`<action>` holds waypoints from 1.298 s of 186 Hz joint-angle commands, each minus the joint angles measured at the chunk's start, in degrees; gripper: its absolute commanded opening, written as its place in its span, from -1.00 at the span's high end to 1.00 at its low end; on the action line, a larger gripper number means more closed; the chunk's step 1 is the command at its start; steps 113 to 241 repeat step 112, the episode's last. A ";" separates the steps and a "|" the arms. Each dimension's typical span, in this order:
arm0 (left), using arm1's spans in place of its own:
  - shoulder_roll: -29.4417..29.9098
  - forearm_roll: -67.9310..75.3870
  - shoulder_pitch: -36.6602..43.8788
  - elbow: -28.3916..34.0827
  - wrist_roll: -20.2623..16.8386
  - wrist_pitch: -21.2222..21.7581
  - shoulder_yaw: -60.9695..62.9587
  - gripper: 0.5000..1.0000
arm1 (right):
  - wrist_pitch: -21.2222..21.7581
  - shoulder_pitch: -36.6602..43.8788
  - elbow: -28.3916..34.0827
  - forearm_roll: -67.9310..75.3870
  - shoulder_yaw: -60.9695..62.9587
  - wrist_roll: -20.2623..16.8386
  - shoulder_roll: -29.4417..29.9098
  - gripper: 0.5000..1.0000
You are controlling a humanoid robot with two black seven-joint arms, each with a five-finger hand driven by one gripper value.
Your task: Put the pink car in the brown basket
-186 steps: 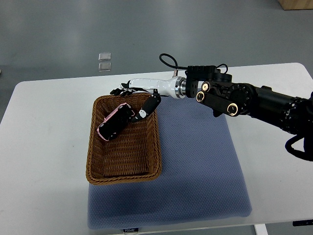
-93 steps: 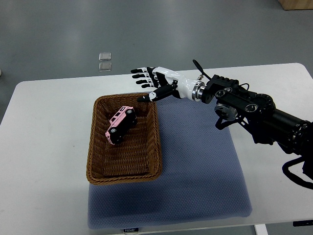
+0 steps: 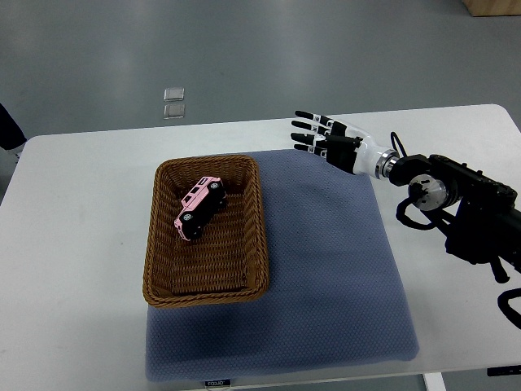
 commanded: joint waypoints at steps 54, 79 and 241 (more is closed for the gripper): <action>0.00 0.00 0.00 0.00 0.00 0.00 0.00 -1.00 | -0.52 -0.55 -1.73 2.41 0.00 -0.01 -0.05 -0.65; 0.00 0.00 0.00 0.00 0.00 0.00 0.00 -1.00 | -0.79 -0.64 -2.00 2.32 0.00 -0.01 0.04 -0.65; 0.00 0.00 0.00 0.00 0.00 0.00 0.00 -1.00 | -0.79 -1.16 -2.43 2.41 0.00 -0.01 -0.23 -0.65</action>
